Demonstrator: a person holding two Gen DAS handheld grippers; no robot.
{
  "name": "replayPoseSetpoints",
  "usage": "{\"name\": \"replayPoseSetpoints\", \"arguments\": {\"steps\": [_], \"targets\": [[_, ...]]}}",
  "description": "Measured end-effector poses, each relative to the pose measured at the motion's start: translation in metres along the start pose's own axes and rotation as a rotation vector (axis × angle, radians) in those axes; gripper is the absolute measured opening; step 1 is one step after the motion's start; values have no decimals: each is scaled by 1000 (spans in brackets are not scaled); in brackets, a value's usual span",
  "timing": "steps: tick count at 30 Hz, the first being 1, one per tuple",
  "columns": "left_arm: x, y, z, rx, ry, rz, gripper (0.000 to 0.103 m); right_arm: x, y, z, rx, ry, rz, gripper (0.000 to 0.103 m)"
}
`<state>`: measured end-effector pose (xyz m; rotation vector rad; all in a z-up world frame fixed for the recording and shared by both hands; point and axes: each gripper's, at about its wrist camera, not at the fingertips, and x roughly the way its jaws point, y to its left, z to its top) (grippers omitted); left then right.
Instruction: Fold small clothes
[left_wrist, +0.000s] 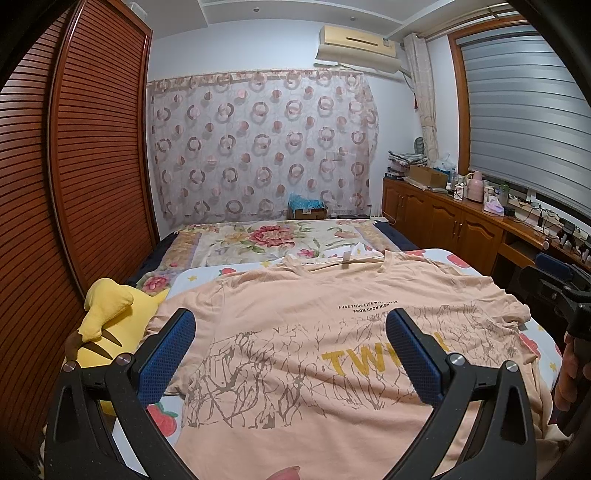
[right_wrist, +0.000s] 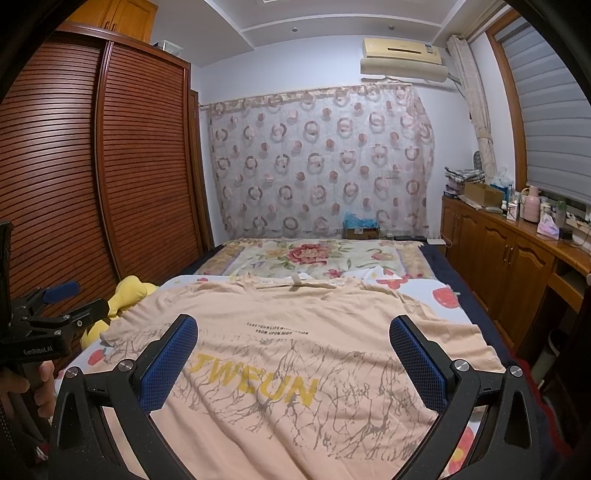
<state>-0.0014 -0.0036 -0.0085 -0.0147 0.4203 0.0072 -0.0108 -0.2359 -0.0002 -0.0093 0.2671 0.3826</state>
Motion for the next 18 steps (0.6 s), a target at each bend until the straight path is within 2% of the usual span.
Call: {"name": "replayPoseSetpoints", "arguments": {"steps": [4, 9, 18], "targets": [[0, 0, 0, 1, -2, -2, 103, -1, -1, 0, 0, -2, 2, 103], [-9, 3, 16, 5, -9, -5, 103, 0, 0, 0, -1, -4, 4, 103], [-12, 2, 18, 7, -11, -3, 103, -1, -3, 0, 10, -10, 6, 103]]}}
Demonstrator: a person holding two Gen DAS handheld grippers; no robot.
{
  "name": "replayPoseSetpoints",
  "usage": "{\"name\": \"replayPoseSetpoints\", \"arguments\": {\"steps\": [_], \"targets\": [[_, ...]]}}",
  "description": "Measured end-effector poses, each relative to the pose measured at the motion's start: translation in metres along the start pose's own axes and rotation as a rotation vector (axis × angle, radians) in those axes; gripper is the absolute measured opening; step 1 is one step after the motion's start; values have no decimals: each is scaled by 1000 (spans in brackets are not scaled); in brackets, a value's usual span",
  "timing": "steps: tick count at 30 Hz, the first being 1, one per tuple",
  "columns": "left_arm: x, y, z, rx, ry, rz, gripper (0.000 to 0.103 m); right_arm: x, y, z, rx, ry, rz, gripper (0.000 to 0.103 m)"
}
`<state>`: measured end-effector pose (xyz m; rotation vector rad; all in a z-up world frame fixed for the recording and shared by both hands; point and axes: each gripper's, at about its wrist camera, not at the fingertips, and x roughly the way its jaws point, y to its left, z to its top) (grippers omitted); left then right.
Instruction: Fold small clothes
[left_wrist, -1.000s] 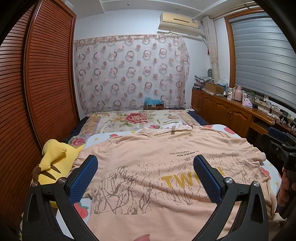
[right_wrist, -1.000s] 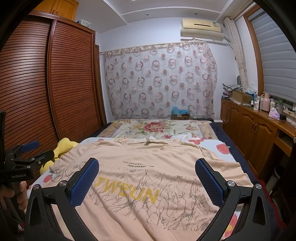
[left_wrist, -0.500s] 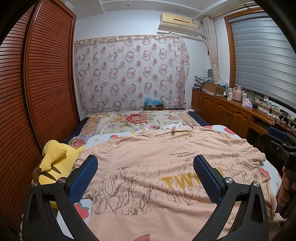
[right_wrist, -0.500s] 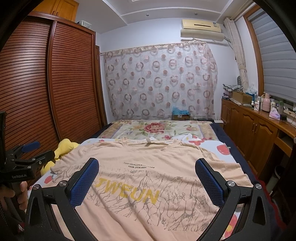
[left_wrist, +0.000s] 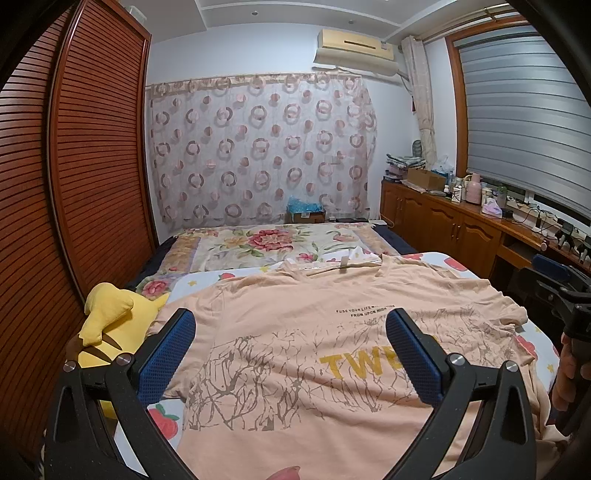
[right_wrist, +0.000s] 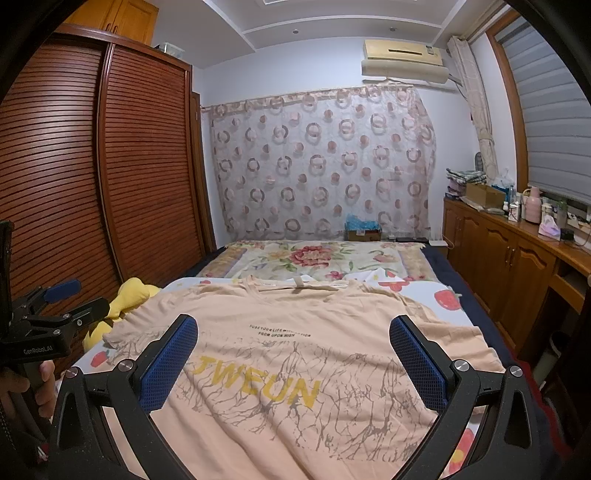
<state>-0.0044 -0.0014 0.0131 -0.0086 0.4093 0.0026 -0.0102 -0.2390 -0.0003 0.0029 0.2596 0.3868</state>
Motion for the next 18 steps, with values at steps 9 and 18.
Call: {"name": "replayPoseSetpoints", "arguments": {"steps": [9, 18], "targets": [[0, -1, -1, 0, -2, 0, 103, 0, 0, -1, 3, -2, 0, 103], [4, 13, 3, 5, 28, 27, 103, 9, 0, -5, -2, 24, 24, 103]]}}
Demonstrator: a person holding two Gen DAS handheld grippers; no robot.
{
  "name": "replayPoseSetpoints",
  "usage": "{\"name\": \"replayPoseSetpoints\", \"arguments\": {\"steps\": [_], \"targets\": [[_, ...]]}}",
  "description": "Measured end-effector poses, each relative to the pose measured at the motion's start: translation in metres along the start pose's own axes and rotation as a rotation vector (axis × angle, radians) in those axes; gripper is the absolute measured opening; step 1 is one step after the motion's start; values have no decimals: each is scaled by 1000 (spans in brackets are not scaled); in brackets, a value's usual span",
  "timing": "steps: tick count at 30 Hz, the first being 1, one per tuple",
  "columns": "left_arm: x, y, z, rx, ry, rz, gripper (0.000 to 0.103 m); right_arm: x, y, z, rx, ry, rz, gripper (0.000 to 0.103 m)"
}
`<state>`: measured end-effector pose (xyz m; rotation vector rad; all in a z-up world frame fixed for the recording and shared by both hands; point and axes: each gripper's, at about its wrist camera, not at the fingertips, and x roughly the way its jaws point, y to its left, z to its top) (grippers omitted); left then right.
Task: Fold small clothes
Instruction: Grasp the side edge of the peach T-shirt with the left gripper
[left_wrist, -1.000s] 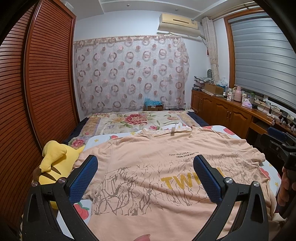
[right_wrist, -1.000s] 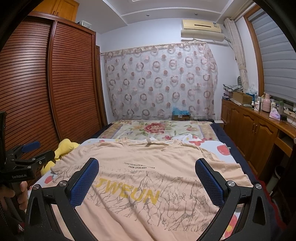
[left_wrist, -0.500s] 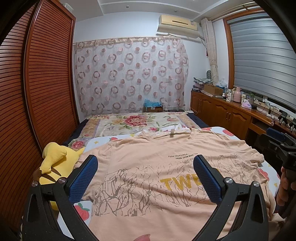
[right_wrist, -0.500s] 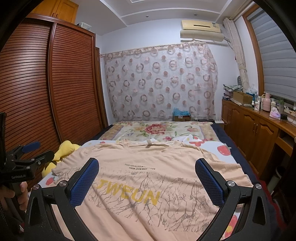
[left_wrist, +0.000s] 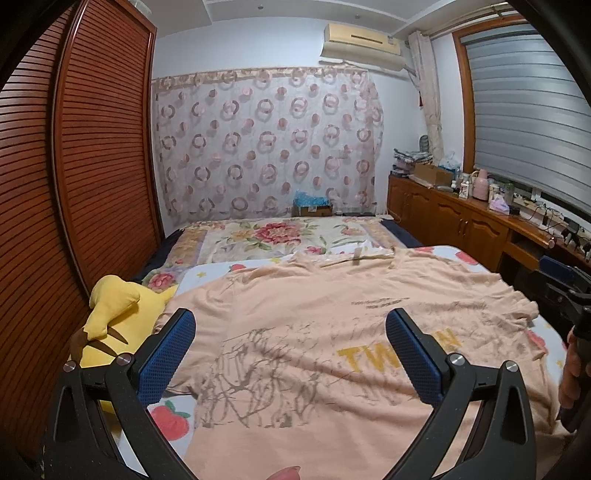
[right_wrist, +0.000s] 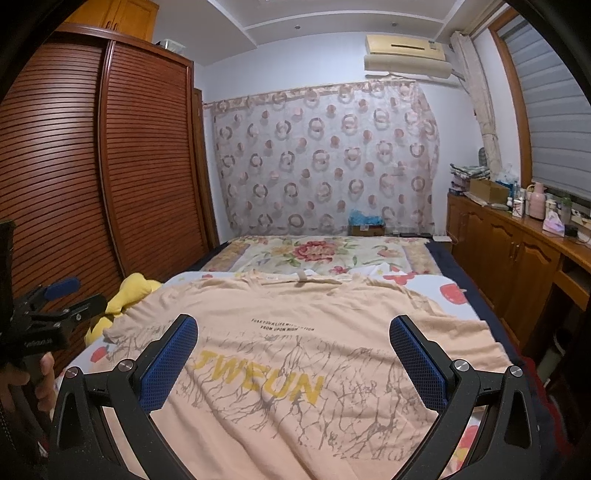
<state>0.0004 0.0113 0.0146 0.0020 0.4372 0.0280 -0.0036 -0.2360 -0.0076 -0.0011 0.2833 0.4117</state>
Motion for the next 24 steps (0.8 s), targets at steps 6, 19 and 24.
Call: {"name": "replayPoseSetpoints", "arguments": {"steps": [6, 19, 24], "targets": [[23, 27, -6, 6, 69, 2, 103, 22, -2, -2, -8, 50, 44, 103], [71, 85, -28, -1, 220, -4, 103, 69, -7, 14, -46, 210, 136, 101], [86, 116, -37, -47, 279, -9, 101, 84, -9, 16, -75, 294, 192, 101]]}}
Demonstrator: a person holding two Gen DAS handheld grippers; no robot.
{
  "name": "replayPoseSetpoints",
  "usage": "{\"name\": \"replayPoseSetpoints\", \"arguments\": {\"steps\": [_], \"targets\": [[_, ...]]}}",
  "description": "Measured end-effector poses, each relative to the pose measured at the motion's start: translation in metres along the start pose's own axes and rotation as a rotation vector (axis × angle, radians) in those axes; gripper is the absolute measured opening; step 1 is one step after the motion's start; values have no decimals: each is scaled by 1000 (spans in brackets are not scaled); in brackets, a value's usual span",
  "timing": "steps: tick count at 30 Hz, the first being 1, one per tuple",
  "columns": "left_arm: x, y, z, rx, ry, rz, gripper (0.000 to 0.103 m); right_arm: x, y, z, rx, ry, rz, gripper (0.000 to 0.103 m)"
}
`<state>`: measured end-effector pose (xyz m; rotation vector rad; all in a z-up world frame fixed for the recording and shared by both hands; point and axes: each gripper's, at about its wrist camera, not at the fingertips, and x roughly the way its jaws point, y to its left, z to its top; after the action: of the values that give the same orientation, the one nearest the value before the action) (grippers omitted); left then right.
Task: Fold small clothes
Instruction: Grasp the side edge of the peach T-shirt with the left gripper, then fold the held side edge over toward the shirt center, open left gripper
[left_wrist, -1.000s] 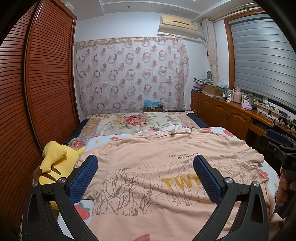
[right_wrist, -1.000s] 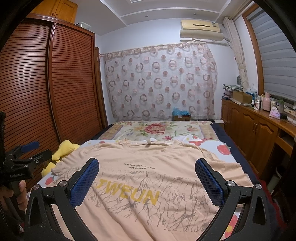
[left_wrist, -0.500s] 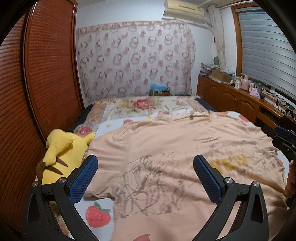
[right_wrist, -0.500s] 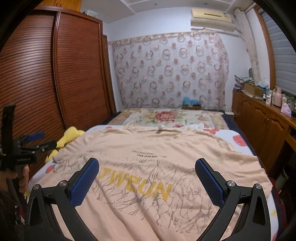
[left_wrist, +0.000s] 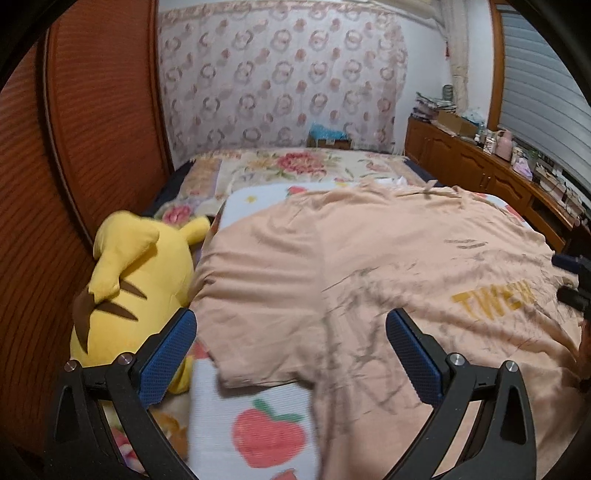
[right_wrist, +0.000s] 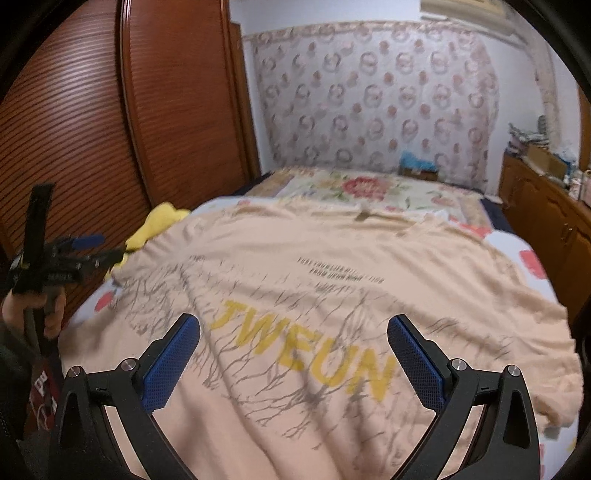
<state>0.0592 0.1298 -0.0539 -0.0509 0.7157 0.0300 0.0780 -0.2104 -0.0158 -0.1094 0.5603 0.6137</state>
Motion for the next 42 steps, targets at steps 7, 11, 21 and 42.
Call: {"name": "replayPoseSetpoints", "arguments": {"steps": [7, 11, 21, 42], "targets": [[26, 45, -2, -85, 103, -62, 81, 3, -1, 8, -41, 75, 19, 101], [42, 64, -3, -135, 170, -82, 63, 1, 1, 15, -68, 81, 16, 101], [57, 77, -13, -168, 197, -133, 45, 14, 13, 12, -108, 85, 13, 101], [36, 42, 23, 38, 64, -22, 3, 18, 8, 12, -98, 59, 16, 101]]}}
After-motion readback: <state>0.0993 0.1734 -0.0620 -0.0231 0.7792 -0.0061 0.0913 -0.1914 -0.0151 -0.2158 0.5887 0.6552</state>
